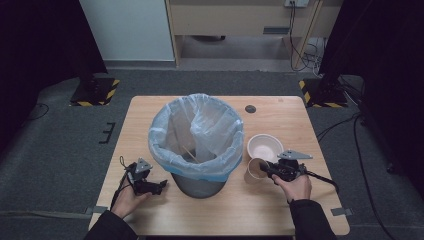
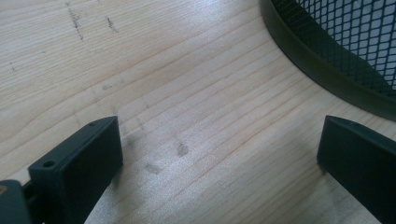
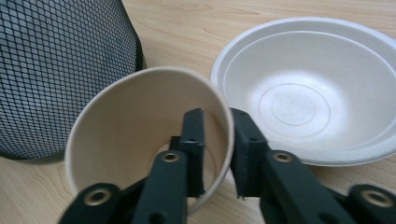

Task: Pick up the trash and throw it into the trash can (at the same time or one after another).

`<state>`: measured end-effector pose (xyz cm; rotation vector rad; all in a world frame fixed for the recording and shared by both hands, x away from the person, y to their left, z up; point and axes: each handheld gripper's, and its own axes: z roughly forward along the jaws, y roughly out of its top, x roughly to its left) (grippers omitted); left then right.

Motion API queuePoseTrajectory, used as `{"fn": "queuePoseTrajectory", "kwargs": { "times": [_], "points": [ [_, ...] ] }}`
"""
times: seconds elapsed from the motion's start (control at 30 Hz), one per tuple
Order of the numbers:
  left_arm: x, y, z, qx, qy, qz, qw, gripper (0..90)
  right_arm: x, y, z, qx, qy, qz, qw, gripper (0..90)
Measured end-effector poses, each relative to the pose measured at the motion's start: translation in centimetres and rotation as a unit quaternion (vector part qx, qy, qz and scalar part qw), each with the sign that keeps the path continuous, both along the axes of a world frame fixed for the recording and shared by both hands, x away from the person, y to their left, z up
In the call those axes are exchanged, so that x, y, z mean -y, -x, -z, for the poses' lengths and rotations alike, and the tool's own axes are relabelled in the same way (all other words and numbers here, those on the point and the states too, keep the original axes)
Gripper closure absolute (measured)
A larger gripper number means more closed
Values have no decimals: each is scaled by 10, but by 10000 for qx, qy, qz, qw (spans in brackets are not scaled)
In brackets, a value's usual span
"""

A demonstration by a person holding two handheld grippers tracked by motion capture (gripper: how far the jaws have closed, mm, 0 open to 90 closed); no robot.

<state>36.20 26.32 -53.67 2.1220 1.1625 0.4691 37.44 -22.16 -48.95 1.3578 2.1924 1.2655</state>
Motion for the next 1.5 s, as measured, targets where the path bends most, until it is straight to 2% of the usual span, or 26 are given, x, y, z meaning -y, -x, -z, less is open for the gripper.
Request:
{"fn": "queuePoseTrajectory", "kwargs": {
  "times": [0.07,0.33,0.9,1.23,1.37,1.4,1.5],
  "points": [
    [0,0,0,0,0,0,10000,0,1,0,-2,7,-11,-18,10000,816],
    [0,0,0,1,0,0,10000,0,3,1,-7,-11,-134,2,9999,823],
    [0,0,0,0,0,1,10000,0,18,4,-28,384,-573,207,9974,822],
    [0,0,0,-1,-1,1,10000,0,32,8,-43,669,-883,413,9930,821],
    [0,0,0,-1,1,1,10000,0,39,10,-54,847,-1049,502,9896,821],
    [0,0,0,-1,1,1,10000,0,39,10,-54,847,-1049,502,9896,821],
    [0,0,0,-1,0,0,10000,0,45,13,-64,1045,-1219,585,9853,821]
  ]
}}
